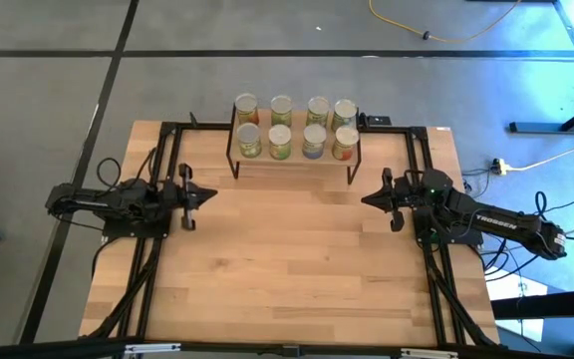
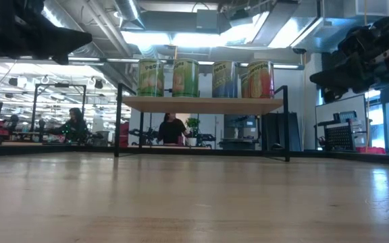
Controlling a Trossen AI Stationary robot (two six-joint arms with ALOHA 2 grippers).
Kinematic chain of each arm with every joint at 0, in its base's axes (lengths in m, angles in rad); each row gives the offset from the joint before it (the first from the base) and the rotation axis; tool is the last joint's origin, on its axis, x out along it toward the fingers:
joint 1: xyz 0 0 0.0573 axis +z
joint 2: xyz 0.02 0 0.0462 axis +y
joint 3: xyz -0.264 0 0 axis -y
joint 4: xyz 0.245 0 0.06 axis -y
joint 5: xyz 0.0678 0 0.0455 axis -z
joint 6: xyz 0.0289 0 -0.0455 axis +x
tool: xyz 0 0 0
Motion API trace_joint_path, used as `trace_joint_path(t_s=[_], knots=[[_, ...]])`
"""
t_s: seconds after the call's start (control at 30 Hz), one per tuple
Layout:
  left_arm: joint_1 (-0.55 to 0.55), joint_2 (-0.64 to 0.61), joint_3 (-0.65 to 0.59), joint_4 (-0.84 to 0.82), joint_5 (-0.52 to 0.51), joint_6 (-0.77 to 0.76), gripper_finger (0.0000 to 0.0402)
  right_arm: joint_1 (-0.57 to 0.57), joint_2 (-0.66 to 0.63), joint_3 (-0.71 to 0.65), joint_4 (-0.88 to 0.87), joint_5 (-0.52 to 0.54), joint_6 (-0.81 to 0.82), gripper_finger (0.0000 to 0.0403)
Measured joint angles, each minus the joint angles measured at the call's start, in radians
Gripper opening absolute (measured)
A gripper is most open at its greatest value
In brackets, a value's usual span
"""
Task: Pick and place cans onto a shelf
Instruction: Return to Home Position
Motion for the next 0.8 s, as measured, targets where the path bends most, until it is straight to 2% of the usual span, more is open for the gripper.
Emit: trace_joint_path(t_s=[0.13, 0.3, 0.6, 0.8], knots=[[0.0, 0.0, 0.0, -0.026, -0.028, 0.0, 0.0, 0.0, 0.0, 0.0, -0.001, 0.007, 0.03, 0.0006], [0.0, 0.0, 0.0, -0.085, -0.029, -0.071, 0.0, 0.0, 0.0, 0.0, -0.002, 0.095, 0.026, 0.0015], [0.0, 0.0, 0.0, -0.174, 0.179, -0.082, 0.0, 0.0, 0.0, 0.0, -0.002, 0.105, 0.022, 0.002], [0.0, 0.002, 0.001, -0.202, 0.206, -0.086, 0.0, 0.0, 0.0, 0.0, -0.002, 0.105, 0.023, 0.002]])
